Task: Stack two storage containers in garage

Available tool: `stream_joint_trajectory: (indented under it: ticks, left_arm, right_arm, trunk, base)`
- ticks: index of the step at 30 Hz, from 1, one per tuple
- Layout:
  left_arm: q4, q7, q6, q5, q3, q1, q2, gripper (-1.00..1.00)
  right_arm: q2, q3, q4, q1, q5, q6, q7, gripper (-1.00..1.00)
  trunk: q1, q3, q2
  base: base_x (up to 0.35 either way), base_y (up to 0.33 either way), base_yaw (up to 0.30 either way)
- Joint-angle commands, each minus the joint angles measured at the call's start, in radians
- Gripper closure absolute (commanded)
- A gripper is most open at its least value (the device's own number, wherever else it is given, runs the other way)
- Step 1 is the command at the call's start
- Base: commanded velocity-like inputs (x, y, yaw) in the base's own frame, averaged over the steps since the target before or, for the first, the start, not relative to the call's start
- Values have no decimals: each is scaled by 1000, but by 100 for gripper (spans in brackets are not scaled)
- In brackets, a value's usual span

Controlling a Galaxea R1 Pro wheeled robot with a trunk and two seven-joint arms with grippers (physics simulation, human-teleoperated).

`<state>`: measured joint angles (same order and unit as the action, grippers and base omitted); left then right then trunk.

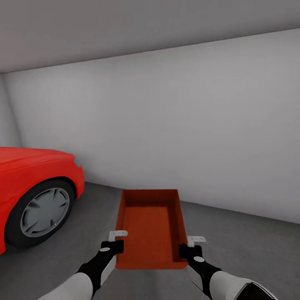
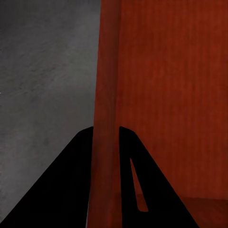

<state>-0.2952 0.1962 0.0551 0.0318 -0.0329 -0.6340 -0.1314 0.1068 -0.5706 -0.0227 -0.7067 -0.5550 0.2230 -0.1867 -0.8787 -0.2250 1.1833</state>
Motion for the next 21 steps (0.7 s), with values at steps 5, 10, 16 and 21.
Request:
stream_joint_trajectory:
  ticks: [5, 10, 16, 21]
  left_arm:
    - [-2, 5, 6, 46, 47, -1, 1, 100]
    - [-2, 5, 6, 46, 47, -1, 1, 100]
    - [-2, 5, 6, 46, 47, -1, 1, 100]
    - [-2, 5, 6, 46, 47, -1, 1, 100]
  right_arm:
    - [-2, 20, 0, -1, -10, 7, 4, 100]
    - [-2, 20, 0, -1, -10, 8, 4, 100]
    - [-2, 20, 0, -1, -11, 8, 4, 100]
    - [-2, 20, 0, -1, -11, 8, 4, 100]
  trunk:
    - [-1, -1, 1]
    - [-1, -1, 1]
    - [-1, -1, 1]
    - [-1, -1, 1]
  base:
    - [303, 173, 0]
    - [313, 127, -95]
    - [318, 105, -256]
    - [318, 103, -275]
